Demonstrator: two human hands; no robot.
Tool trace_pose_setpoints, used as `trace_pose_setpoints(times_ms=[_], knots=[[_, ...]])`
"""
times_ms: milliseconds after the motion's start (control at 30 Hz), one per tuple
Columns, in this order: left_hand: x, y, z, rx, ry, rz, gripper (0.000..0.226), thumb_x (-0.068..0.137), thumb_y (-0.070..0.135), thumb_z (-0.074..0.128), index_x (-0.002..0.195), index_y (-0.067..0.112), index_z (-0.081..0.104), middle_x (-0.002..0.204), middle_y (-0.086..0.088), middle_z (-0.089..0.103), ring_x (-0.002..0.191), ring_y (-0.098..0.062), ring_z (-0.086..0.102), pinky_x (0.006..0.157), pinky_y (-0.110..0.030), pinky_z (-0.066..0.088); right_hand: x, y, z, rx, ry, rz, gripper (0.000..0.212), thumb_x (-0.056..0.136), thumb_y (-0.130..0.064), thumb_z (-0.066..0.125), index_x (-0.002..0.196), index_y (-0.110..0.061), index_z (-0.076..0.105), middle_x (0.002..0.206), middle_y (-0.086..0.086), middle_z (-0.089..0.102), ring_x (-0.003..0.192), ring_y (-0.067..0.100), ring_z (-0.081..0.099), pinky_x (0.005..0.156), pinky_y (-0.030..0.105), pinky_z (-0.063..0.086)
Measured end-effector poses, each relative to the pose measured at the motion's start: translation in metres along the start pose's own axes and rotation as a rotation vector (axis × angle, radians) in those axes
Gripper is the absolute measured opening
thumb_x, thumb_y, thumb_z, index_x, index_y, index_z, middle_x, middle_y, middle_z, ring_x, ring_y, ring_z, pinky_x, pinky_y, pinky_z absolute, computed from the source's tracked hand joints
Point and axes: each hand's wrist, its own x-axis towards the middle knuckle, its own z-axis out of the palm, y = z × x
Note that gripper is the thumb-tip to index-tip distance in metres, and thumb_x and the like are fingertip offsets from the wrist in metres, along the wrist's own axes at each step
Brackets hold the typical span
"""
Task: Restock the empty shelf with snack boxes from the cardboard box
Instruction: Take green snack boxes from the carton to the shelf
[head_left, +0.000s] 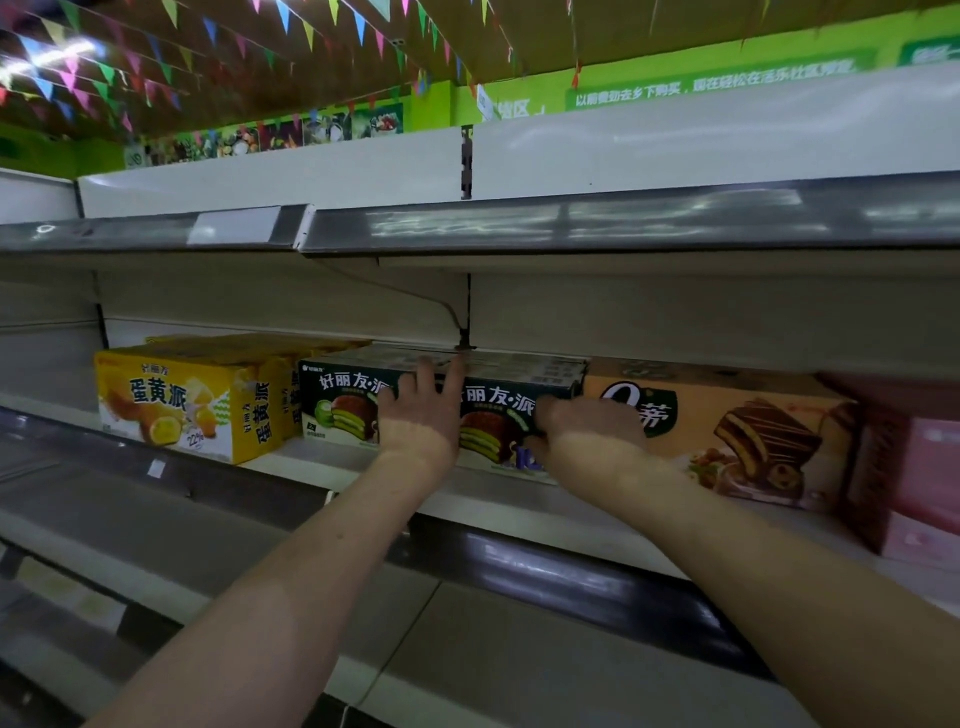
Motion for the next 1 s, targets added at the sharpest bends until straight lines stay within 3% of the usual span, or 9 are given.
trace_pose_setpoints(times_ms=[133, 300, 433, 533, 633, 767, 1000], knots=[[0.003, 0.000, 0.002, 0.001, -0.007, -0.008, 0.091, 0.089, 0.035, 0.064, 0.153, 0.026, 0.000, 0.154, -0.015, 0.018, 0.137, -0.034, 0.030, 0.107, -0.047, 0.030, 0.003, -0.004, 0.011, 0.014, -0.014, -0.025, 0.041, 0.097, -0.019, 0.051, 0.134, -0.009, 0.035, 0.109, 0.011, 0.063, 0.089, 0.027, 0.059, 0.047, 0.026, 0.025], [-0.001, 0.001, -0.003, -0.023, -0.037, -0.023, 0.096, 0.088, 0.032, 0.066, 0.153, 0.025, -0.005, 0.155, -0.015, 0.014, 0.138, -0.034, 0.028, 0.108, -0.047, 0.030, 0.004, -0.008, 0.011, 0.062, -0.079, -0.023, 0.047, 0.097, -0.019, 0.052, 0.137, -0.009, 0.031, 0.114, 0.012, 0.059, 0.100, 0.030, 0.059, 0.063, 0.030, 0.035], [-0.018, -0.001, -0.002, -0.144, 0.032, -0.059, 0.099, 0.085, 0.033, 0.070, 0.154, 0.024, -0.001, 0.156, -0.015, 0.013, 0.138, -0.034, 0.029, 0.106, -0.046, 0.033, -0.004, -0.012, 0.007, 0.089, -0.056, -0.088, 0.036, 0.097, -0.024, 0.050, 0.131, -0.014, 0.042, 0.111, 0.009, 0.061, 0.094, 0.028, 0.060, 0.068, 0.030, 0.040], [-0.035, -0.008, -0.007, -0.160, 0.075, -0.093, 0.094, 0.085, 0.033, 0.070, 0.154, 0.023, 0.007, 0.150, -0.016, 0.026, 0.134, -0.034, 0.036, 0.104, -0.044, 0.035, -0.010, -0.020, 0.002, 0.236, -0.034, -0.137, 0.031, 0.096, -0.021, 0.050, 0.126, -0.017, 0.049, 0.113, 0.009, 0.060, 0.088, 0.023, 0.056, 0.071, 0.029, 0.042], [-0.052, -0.013, -0.023, -0.144, 0.047, -0.151, 0.074, 0.089, 0.032, 0.064, 0.149, 0.020, 0.024, 0.140, -0.014, 0.039, 0.128, -0.033, 0.041, 0.100, -0.043, 0.038, -0.014, -0.029, -0.004, 0.282, -0.016, -0.230, 0.030, 0.094, -0.019, 0.051, 0.124, -0.017, 0.053, 0.117, 0.009, 0.060, 0.102, 0.027, 0.060, 0.078, 0.034, 0.047], [-0.081, -0.019, -0.044, -0.097, -0.011, -0.241, 0.048, 0.090, 0.031, 0.062, 0.133, 0.017, 0.046, 0.130, -0.011, 0.048, 0.122, -0.032, 0.047, 0.094, -0.042, 0.041, -0.025, -0.035, -0.008, 0.284, 0.005, -0.364, 0.025, 0.095, -0.024, 0.049, 0.118, -0.016, 0.055, 0.118, 0.009, 0.060, 0.106, 0.029, 0.058, 0.074, 0.034, 0.041], [-0.168, -0.005, -0.073, -0.041, -0.122, -0.541, 0.045, 0.091, 0.029, 0.057, 0.134, 0.020, 0.048, 0.134, -0.012, 0.046, 0.124, -0.034, 0.048, 0.096, -0.045, 0.042, -0.081, -0.035, -0.011, 0.326, 0.055, -0.671, 0.024, 0.097, -0.024, 0.048, 0.117, -0.015, 0.058, 0.118, 0.011, 0.061, 0.108, 0.030, 0.058, 0.071, 0.032, 0.038]])
